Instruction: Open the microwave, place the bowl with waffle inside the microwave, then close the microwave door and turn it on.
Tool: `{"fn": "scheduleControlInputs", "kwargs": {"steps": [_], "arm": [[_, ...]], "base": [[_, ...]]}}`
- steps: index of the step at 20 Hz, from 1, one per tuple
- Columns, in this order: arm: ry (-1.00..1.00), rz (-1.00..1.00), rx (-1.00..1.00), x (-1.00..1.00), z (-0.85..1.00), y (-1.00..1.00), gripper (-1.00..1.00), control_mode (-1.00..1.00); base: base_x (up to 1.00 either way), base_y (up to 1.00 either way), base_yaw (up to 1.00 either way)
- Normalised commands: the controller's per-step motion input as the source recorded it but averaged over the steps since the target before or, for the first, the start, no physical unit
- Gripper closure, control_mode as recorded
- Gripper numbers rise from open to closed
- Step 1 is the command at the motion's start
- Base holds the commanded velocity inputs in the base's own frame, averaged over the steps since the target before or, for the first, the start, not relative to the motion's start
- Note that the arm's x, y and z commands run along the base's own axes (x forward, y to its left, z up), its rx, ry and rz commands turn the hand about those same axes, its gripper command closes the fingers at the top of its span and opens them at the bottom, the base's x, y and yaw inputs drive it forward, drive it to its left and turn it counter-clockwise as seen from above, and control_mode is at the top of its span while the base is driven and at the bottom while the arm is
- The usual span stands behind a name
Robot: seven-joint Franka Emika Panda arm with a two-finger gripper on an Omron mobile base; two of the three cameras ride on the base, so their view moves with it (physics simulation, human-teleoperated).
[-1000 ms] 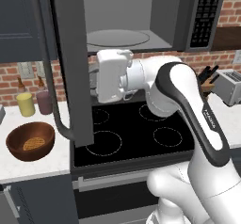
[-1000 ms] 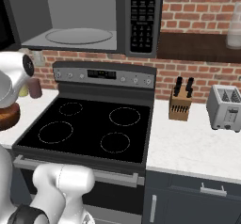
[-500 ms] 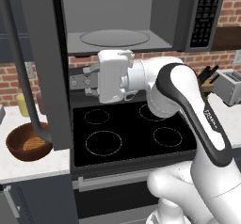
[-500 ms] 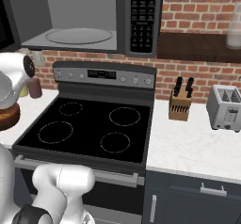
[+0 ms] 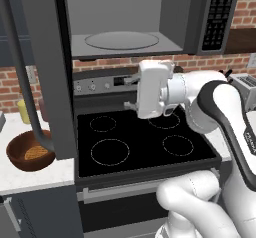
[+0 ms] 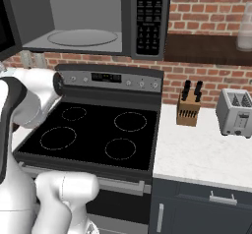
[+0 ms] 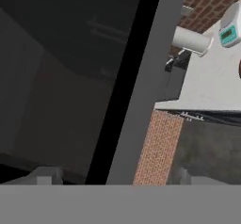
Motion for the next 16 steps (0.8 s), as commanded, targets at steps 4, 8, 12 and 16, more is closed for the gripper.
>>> {"fn": "scheduleControlInputs", "kwargs": {"steps": [4, 8, 12, 16], "arm": [[0.18, -0.07, -0.11, 0.30, -0.86, -0.28, -1.00, -1.00], [0.11, 0.00, -0.20, 0.32, -0.73, -0.05, -1.00, -1.00], [0.05, 0.00, -0.22, 0.26, -0.54, 0.00, -1.00, -1.00], [0.10, 0.00, -0.22, 0.35, -0.52, 0.00, -1.00, -1.00]], "base": [[0.00, 0.00, 0.00], [0.00, 0.00, 0.00], [0.00, 0.00, 0.00], [0.00, 0.00, 0.00]]}}
